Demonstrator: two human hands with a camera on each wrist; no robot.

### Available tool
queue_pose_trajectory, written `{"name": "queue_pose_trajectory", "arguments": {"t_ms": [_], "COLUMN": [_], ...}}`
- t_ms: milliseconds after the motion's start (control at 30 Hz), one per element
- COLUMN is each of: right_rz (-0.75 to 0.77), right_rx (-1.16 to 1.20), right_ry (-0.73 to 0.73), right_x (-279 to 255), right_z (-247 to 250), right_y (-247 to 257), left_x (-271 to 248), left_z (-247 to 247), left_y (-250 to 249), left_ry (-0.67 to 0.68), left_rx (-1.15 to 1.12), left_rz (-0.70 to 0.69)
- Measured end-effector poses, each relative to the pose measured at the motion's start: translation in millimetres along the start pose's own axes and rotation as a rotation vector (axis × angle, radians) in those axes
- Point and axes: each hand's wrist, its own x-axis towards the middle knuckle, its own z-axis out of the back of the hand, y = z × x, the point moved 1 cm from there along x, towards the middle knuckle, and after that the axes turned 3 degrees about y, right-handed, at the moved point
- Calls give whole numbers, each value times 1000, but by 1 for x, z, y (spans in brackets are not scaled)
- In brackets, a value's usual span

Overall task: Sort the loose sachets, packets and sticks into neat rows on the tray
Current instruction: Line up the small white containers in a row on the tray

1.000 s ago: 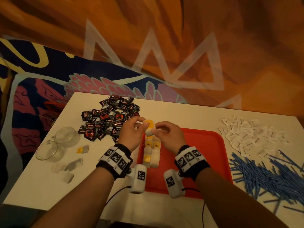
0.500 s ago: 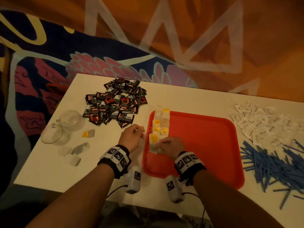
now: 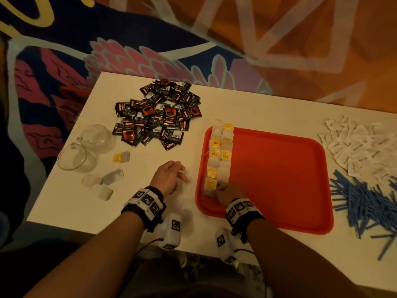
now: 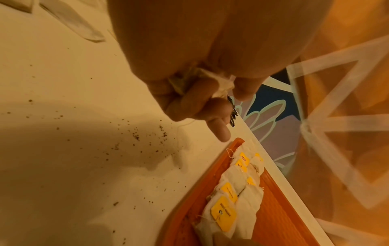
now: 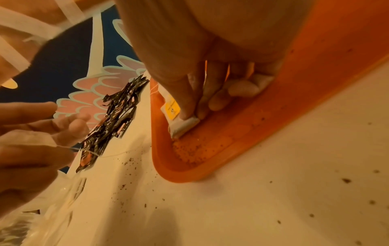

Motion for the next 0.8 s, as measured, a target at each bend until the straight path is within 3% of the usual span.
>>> {"name": "queue_pose_trajectory", "arguments": {"t_ms": [133,400,467,633,800], "right_rz": [-7,54,164,641,903], "right_rx": [-187,-201,-156,63,-256], "right_ry": [-55,-146,-152,-50,-104], "right_x": [3,1,-7,-49,-76], "right_z": [-1,10,18,37,48], "right_y": [-2,-7,3,41,66], "left_x": [-2,-7,-10,-20,-25], "left_z": [-1,-9,-12,-22,-33], "left_y": [3,-9,-16,-38,-57], "left_ry": [3,142,187,319,447], "left_rx": [-71,-413,-491,-604,-792], "left_rz": [22,146,172,209,198]}}
